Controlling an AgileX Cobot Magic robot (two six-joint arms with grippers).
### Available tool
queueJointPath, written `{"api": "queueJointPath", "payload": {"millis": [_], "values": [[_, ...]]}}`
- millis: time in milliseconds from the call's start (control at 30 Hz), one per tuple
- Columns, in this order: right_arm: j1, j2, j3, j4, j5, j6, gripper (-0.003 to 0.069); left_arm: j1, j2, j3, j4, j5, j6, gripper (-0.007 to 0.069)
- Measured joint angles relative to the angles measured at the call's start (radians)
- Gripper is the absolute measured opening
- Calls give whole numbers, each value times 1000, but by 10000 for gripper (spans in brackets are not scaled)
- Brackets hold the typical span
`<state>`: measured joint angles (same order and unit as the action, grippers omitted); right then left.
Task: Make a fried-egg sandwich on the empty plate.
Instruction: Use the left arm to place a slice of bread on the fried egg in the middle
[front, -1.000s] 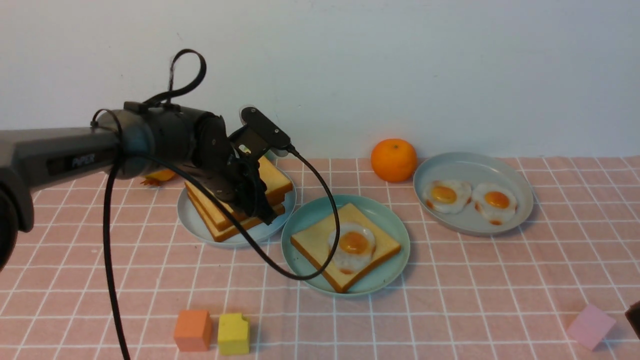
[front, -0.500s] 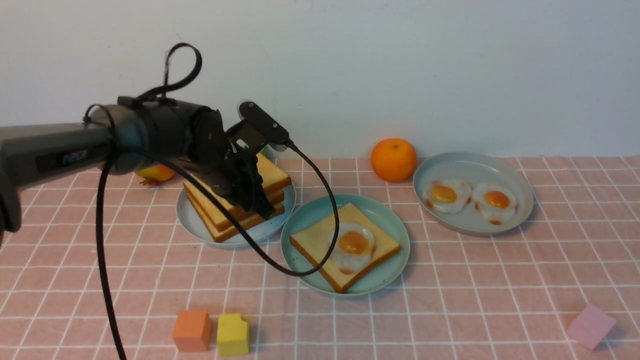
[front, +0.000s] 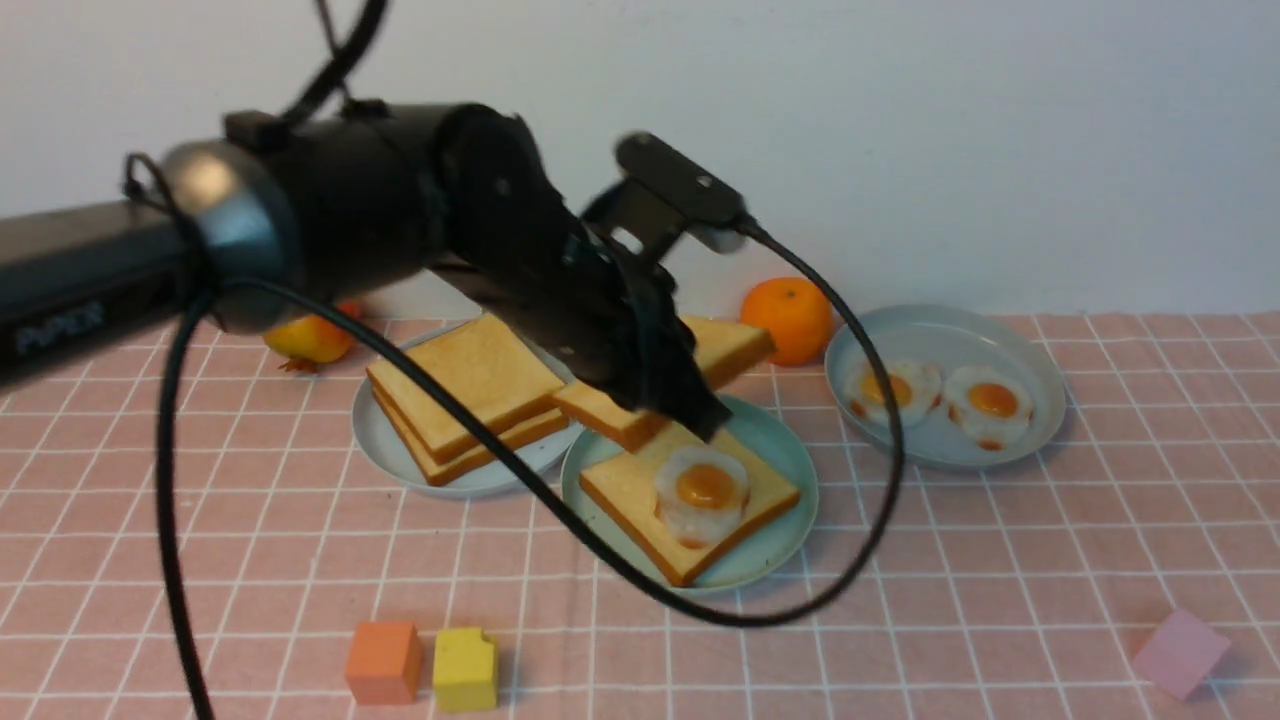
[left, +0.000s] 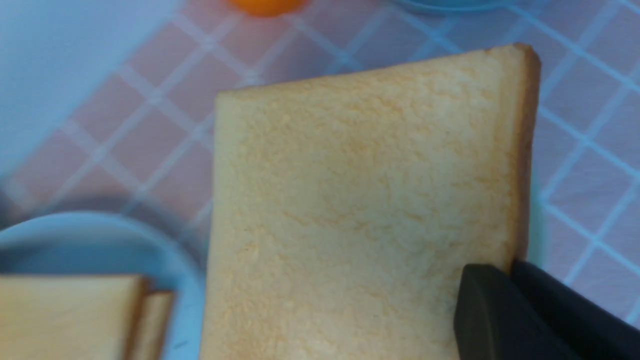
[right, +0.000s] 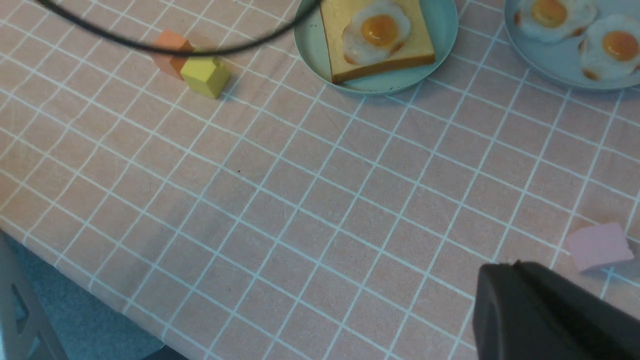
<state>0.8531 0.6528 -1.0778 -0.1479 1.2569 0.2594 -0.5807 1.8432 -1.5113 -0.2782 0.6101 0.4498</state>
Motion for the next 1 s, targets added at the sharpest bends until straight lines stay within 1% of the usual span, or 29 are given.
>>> {"api": "queueJointPath", "payload": {"millis": [67, 233, 467, 767, 867, 1000], "values": [[0, -6, 0, 0, 0, 0, 56, -36, 31, 0, 14, -17, -32, 24], [0, -8, 0, -1, 0, 0, 62, -49, 86, 0, 77, -48, -77, 24], [0, -8, 0, -4, 0, -17, 64, -78, 140, 0, 139, -70, -82, 24], [0, -8, 0, -7, 0, -22, 67, -90, 179, 0, 154, -79, -75, 24], [0, -8, 0, -9, 0, -23, 67, -90, 186, 0, 157, -74, -73, 40], [0, -8, 0, -9, 0, -35, 67, -90, 187, 0, 156, -72, -72, 135]]}}
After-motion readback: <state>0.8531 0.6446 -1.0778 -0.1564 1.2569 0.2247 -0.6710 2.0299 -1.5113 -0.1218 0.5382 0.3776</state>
